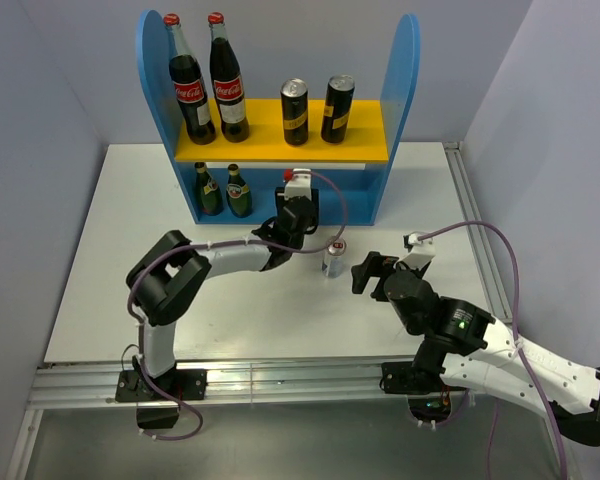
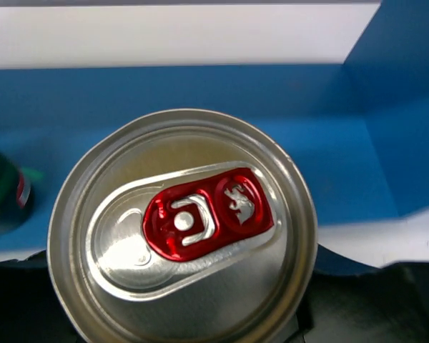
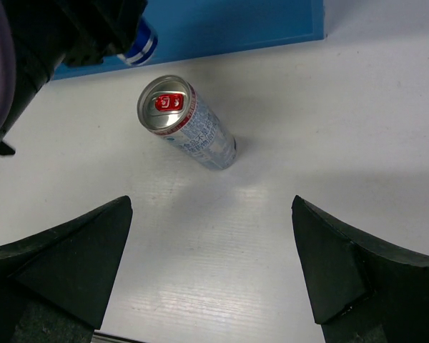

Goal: Place and organize the beverage onto the shelf

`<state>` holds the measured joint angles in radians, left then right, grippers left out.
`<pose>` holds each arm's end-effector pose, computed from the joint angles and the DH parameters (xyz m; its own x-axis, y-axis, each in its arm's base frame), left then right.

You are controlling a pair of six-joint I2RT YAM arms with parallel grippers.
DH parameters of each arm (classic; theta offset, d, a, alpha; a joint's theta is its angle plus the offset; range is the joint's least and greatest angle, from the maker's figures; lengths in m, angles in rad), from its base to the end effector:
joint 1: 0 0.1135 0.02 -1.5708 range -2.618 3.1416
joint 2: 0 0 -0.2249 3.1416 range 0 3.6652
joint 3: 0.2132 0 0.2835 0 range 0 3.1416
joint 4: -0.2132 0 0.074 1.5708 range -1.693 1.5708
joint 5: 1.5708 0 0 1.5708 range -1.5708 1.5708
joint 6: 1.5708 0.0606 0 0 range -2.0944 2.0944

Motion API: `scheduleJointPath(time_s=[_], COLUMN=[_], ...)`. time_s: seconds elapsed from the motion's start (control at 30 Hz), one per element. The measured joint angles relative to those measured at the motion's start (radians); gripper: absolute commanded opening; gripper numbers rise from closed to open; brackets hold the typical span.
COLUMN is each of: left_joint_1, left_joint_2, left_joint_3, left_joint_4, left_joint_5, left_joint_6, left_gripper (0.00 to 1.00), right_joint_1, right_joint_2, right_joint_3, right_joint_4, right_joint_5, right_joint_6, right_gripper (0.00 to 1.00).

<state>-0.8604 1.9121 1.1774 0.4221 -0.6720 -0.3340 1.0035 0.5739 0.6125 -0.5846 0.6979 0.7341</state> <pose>0.3264 -0.3216 0.1469 -0.2573 -0.0943 -0.9617 0.1298 0.9828 -0.1311 0.1449 0.1550 0.2437 -0.4424 0.2610 -0.8580 -0.0737 0.9429 0.3248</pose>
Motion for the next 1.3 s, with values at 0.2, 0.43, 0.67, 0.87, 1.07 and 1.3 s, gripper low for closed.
scheduleJointPath(time_s=[0.2, 0.43, 0.67, 0.87, 1.07, 1.3], left_joint_1=[0.056, 0.081, 0.093, 0.093, 0.093, 0.093], left_joint_2=[0.126, 0.244, 0.282, 0.311, 0.318, 0.318], left_joint_3=[0.121, 0.216, 0.264, 0.296, 0.306, 0.307], left_joint_4=[0.001, -0.024, -0.026, -0.024, -0.012, -0.008], left_joint_5=[0.056, 0.101, 0.113, 0.118, 0.118, 0.118], left_joint_6=[-0.002, -0.016, -0.028, -0.027, -0.019, -0.019], left_gripper=[0.0, 0.0, 0.03, 0.52, 0.99, 0.99], right_joint_1=[0.0, 0.0, 0.0, 0.0, 0.0, 0.0], right_joint_2=[-0.003, -0.017, -0.027, -0.03, -0.032, -0.034], right_joint_3=[-0.002, -0.017, -0.018, -0.018, -0.019, -0.026], right_joint_4=[0.003, 0.011, 0.016, 0.017, 0.018, 0.024], right_joint_5=[-0.003, -0.01, -0.011, -0.011, -0.011, -0.011], right_joint_6=[-0.004, -0.013, -0.018, -0.018, -0.018, -0.018], right_gripper=[1.0, 1.0, 1.0, 1.0, 1.0, 1.0])
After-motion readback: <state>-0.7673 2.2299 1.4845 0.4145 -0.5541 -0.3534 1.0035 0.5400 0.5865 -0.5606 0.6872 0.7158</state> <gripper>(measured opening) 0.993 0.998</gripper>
